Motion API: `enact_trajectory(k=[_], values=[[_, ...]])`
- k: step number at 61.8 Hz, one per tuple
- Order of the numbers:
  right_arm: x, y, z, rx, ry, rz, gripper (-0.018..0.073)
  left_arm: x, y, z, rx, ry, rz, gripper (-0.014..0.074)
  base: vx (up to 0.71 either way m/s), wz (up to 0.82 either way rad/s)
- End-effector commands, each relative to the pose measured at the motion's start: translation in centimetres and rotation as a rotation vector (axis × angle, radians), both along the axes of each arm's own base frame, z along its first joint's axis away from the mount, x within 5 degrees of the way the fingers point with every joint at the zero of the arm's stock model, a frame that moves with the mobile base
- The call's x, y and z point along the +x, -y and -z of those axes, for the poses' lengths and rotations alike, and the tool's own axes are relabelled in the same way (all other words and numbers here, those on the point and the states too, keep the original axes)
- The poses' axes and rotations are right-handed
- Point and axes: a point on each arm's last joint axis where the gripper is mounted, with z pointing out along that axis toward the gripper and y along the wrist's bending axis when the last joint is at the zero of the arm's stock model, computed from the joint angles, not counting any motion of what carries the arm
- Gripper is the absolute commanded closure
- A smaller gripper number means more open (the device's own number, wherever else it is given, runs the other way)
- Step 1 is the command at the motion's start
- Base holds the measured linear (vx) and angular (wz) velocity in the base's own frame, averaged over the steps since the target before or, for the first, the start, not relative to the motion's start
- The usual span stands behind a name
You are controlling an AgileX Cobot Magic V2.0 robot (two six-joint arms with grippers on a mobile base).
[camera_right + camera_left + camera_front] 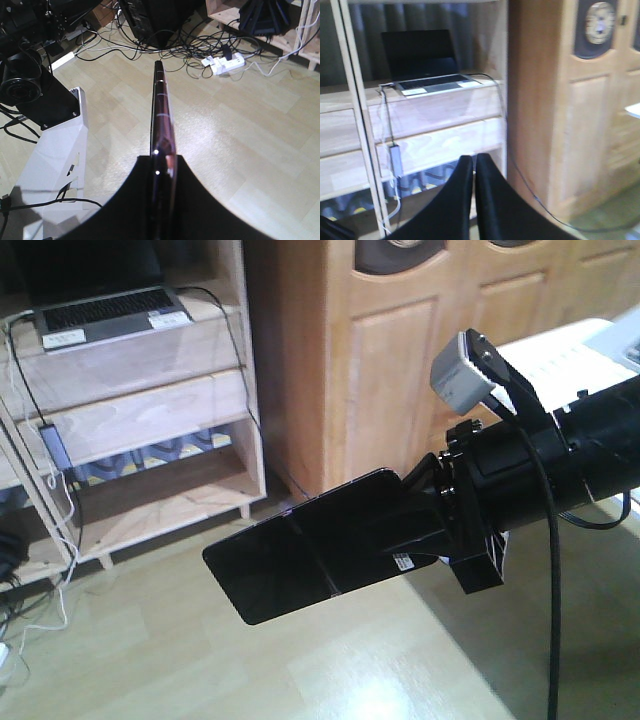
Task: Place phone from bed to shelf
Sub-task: 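Carry the phone in the right gripper toward the wooden shelf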
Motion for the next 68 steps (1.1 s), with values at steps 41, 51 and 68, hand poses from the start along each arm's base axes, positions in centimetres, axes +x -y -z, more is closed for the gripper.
enact_trajectory(k=[41,51,68], values=[[-1.19,-0.12,-1.99,0.086,0.004,-0.043,0.0561,-0.2,0.02,-1.54,-0.017,0.104,0.004,0.0595,0.47,0.26],[-1.19,-0.12,-1.99,0.086,0.004,-0.043,0.0561,-0.2,0.02,-1.54,-0.017,0.104,0.004,0.0595,0.41,0.26],[-1.2,-0.12,-1.99,0.086,0.004,-0.044,0.0561,-0.2,0.02,-1.54,-0.017,0.104,0.004,0.0595,0.39,0.26]])
